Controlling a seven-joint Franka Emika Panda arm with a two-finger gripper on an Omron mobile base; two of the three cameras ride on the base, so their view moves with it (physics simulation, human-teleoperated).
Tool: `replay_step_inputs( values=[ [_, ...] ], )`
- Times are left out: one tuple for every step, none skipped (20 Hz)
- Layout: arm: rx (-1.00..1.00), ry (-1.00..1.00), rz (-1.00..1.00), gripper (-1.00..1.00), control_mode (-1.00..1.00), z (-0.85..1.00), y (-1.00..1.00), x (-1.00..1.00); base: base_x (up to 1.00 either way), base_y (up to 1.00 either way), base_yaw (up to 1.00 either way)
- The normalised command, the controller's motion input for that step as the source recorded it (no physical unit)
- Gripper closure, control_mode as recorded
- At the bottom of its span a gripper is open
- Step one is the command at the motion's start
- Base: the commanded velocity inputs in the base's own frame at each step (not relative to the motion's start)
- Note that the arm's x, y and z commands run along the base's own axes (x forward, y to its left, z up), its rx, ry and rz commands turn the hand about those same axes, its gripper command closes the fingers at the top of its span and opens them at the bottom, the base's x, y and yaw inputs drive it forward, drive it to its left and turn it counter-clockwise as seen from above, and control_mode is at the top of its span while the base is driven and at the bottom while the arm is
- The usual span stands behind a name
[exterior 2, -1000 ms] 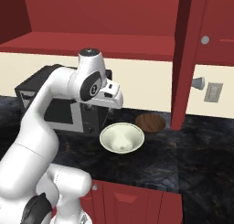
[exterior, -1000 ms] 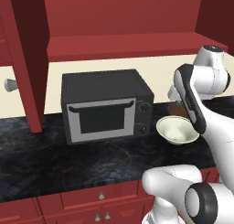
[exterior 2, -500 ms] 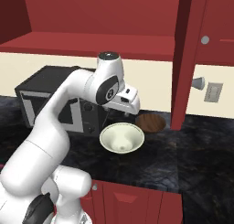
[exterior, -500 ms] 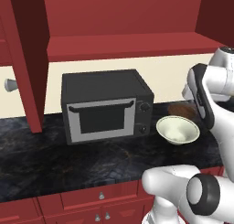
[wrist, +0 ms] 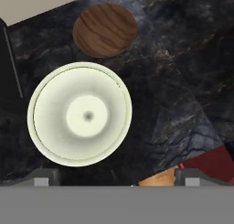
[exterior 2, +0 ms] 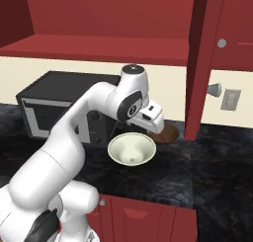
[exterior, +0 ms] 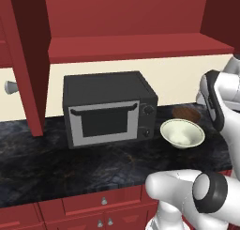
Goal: Pick up the bowls on the counter and stack them on top of one another in the open cabinet. Place the smaller bowl on top of the larger bowl.
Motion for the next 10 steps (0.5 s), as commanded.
replay_step_inputs(
  values=[
    [0.01, -0.07, -0.14, -1.0, -1.0, -0.24, -0.21, 0.0, 0.0, 0.0, 0.0],
    [0.01, -0.08, -0.13, -1.0, -1.0, -0.25, -0.18, 0.0, 0.0, 0.0, 0.0],
    [0.01, -0.07, -0.13, -1.0, -1.0, -0.22, -0.18, 0.0, 0.0, 0.0, 0.0],
    [0.0, -0.06, -0.11, -1.0, -1.0, -0.2, -0.18, 0.0, 0.0, 0.0, 0.0],
    [0.0, -0.05, -0.11, -1.0, -1.0, -0.2, -0.18, 0.0, 0.0, 0.0, 0.0],
    [0.01, -0.05, -0.11, -1.0, -1.0, -0.18, -0.18, 0.02, 0.0, 0.0, 0.0],
    [0.01, -0.06, -0.11, -1.0, -1.0, -0.16, -0.17, 0.03, 0.0, 0.0, 0.0],
    [0.01, -0.03, -0.1, -1.0, -1.0, -0.15, -0.11, 0.05, 0.0, 0.0, 0.0],
    [0.01, -0.02, -0.08, -1.0, -1.0, -0.1, -0.09, 0.07, 0.0, 0.0, 0.0],
    [0.02, -0.02, -0.08, -1.0, -1.0, -0.13, -0.09, 0.08, 0.0, 0.0, 0.0]
  ],
)
